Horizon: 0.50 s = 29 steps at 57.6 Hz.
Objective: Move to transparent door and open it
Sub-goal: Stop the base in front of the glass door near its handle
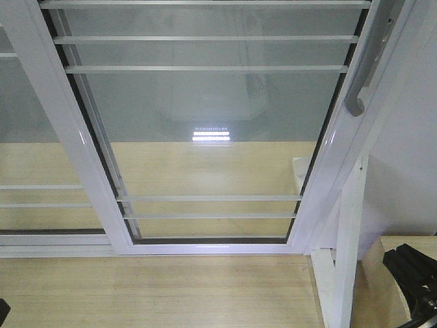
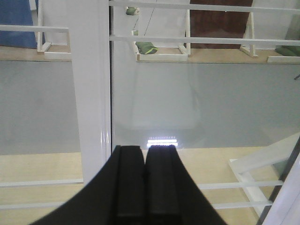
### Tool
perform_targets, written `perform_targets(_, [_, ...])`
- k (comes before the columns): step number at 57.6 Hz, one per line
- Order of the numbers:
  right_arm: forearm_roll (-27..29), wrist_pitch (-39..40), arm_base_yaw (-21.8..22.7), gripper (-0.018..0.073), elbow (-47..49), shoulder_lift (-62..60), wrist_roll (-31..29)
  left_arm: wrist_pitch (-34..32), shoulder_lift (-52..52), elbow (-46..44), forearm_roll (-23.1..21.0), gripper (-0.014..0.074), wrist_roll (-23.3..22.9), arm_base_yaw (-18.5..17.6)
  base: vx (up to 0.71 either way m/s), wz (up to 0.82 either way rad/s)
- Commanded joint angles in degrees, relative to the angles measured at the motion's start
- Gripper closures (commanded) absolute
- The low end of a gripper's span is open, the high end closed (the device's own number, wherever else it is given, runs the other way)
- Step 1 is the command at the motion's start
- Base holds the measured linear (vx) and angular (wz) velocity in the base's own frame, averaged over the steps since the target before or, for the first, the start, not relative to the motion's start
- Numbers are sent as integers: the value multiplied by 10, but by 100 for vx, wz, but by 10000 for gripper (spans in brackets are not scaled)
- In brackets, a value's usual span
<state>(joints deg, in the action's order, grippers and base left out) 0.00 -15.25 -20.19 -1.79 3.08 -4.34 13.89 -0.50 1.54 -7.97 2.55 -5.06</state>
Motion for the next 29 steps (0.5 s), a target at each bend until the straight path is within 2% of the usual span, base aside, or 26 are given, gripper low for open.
perform_targets(1, [0,44,1,559,-7,11,-2,-42,14,13,-6,596,-1,-1,0,0])
perform_targets(12, [-9,43,1,559,-7,11,-26,-42,14,13,-6,596,-1,-1,0,0])
perform_targets(29, [-17,49,1,559,-7,11,-31,-44,14,13,-6,596,-1,-1,0,0])
